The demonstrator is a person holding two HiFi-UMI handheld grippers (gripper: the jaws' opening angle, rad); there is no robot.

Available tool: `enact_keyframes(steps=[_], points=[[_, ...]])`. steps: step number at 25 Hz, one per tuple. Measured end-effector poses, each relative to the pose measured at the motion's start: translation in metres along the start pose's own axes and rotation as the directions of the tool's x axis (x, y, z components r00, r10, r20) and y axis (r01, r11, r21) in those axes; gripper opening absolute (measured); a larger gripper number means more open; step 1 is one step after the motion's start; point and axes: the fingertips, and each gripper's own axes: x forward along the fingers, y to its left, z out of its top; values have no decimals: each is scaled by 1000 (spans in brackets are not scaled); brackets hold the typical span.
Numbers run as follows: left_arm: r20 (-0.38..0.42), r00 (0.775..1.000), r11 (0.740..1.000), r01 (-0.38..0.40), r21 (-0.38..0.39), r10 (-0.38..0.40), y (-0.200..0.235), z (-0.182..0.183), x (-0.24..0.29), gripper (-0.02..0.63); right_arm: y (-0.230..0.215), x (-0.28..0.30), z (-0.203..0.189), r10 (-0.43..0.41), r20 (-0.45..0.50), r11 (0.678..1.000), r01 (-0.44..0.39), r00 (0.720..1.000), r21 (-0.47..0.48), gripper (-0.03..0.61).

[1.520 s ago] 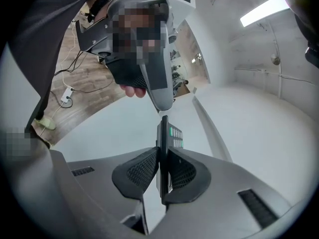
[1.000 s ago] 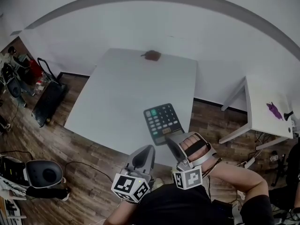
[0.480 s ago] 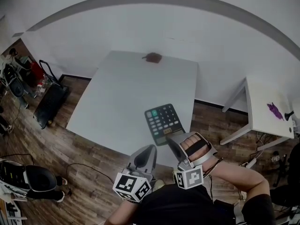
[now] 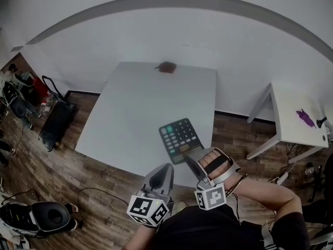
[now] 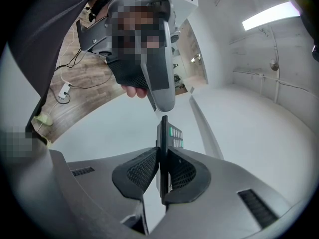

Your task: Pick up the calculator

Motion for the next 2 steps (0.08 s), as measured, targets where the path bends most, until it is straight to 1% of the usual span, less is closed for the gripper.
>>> enact_keyframes(steps=[2], points=[[-1,1000,1000,-2,-3,2,0,0,0,6,1,-1,0,5,0,1000,-5,1000,0,55]])
